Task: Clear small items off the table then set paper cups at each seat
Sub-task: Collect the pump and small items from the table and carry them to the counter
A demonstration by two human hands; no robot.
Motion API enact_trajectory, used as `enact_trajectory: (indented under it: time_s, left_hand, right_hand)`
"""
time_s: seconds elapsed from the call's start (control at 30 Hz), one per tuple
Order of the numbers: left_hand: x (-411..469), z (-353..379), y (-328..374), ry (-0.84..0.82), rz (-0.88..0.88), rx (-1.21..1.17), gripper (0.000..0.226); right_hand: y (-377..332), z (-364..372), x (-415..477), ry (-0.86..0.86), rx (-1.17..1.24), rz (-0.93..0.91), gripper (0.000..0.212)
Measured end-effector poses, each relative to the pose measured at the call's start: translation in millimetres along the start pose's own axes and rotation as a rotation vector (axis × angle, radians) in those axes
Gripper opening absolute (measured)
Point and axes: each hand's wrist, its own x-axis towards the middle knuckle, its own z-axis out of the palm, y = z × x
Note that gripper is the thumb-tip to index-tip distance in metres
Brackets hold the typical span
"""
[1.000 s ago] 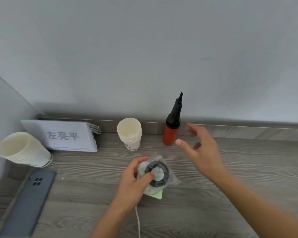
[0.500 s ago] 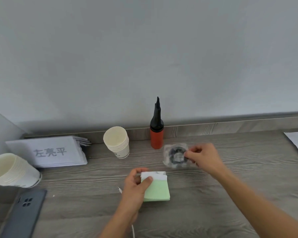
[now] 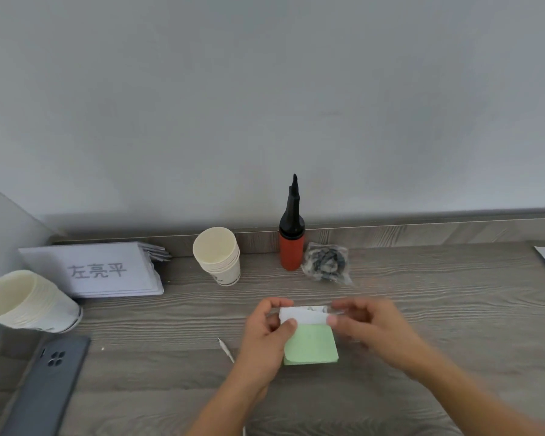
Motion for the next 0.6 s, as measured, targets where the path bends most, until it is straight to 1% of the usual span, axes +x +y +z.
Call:
enact_trajectory:
  time_s: [0.03,0.07,0.17,0.23,0.37,0.43,0.5,0.6]
  left_hand:
    - [2.0,6.6,0.2,-0.018,-0.001,0.014,0.023]
    - [4.3,14.0,0.3,-0.040,-0.005,0.030,0.023]
    - [10.5,33.8,-1.7,-0.108,-0.012,0.100,0.027]
    - [12.0,40.7,-4.3,-0.152,-0.018,0.186,0.030]
    - [7.8,38.5,-6.8,-0.203,-0.029,0.248,0.020]
    - [3.1,32.6,-7.9,-0.201,-0.035,0.271,0.017]
    - [-2.9,24.9,-8.5,-0.179,-0.029,0.292,0.016]
    - [-14.0,11.9,-8.0,-0.129,-0.009,0.297,0.015]
  right_hand:
    - [7.9,1.7,-5.5,-0.030,0.075,0.040,0.022]
    - [16.3,-0.3,-7.2,-0.004,0.109,0.060,0.023]
    - [28.9,-24.3,0.9,0.146,0.199,0.102,0.017]
    - [34.3,-48.9,12.4,0.253,0.206,0.094,0.015]
    - [44.2,-91.4,45.4,0.455,0.177,0.096,0.016]
    - [47.6,-102.7,63.0,0.507,0.135,0.123,0.019]
    - [51.4,-108.9,79.5,0.516,0.046,0.134,0.019]
    - [49.4,-110.6,94.1,0.560,-0.135,0.124,0.005]
